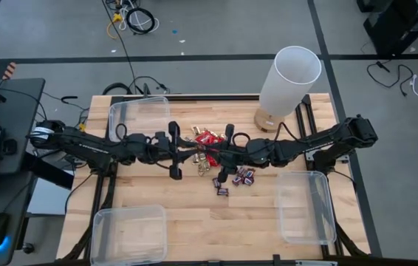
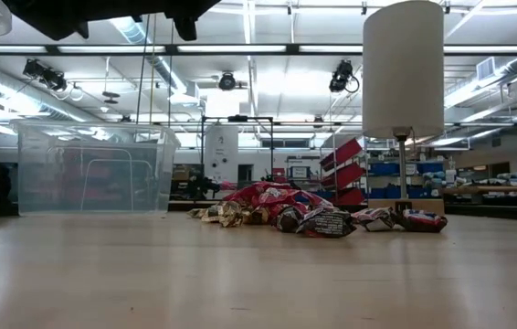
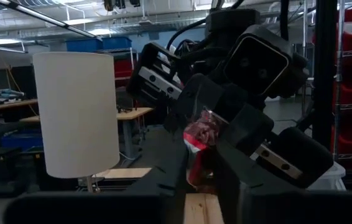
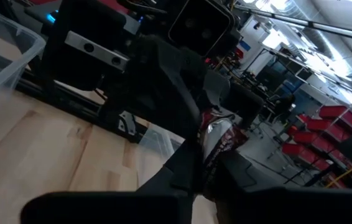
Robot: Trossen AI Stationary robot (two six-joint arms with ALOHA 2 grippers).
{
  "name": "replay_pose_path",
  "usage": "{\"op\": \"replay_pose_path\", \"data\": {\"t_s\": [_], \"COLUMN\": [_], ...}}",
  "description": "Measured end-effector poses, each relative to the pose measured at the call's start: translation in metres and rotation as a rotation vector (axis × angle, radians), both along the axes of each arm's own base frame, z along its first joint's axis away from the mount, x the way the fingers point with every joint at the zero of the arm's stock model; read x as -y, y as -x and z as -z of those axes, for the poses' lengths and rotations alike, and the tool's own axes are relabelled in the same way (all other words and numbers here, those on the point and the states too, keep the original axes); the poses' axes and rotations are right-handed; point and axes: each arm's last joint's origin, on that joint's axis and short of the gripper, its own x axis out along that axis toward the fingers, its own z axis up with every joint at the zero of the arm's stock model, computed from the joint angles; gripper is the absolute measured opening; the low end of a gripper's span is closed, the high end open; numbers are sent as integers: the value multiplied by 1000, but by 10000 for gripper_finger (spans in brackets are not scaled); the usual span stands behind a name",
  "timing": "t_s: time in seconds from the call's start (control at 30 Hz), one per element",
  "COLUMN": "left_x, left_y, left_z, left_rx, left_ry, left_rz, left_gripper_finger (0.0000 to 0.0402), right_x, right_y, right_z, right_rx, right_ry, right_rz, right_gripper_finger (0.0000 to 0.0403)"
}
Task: Sort candy
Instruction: Put the brown chocolate into the top left transparent bin
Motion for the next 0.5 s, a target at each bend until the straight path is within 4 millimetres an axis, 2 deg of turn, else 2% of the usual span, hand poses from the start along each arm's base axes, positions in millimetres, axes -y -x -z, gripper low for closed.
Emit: {"op": "replay_pose_path", "data": {"t_s": [0.17,0.5], "left_x": [-1,-1], "left_y": [0,6], "left_z": [0,-7], "left_rx": [-1,19], "left_ry": [5,4], "left_rz": [-16,-20], "left_gripper_finger": [22,17], "right_x": [-4,-16], "right_y": [1,7], "right_z": [1,1], "right_rx": [-6,-18], "right_ry": [11,61], "right_rz": [53,239], "right_gripper_finger": [67,104]}}
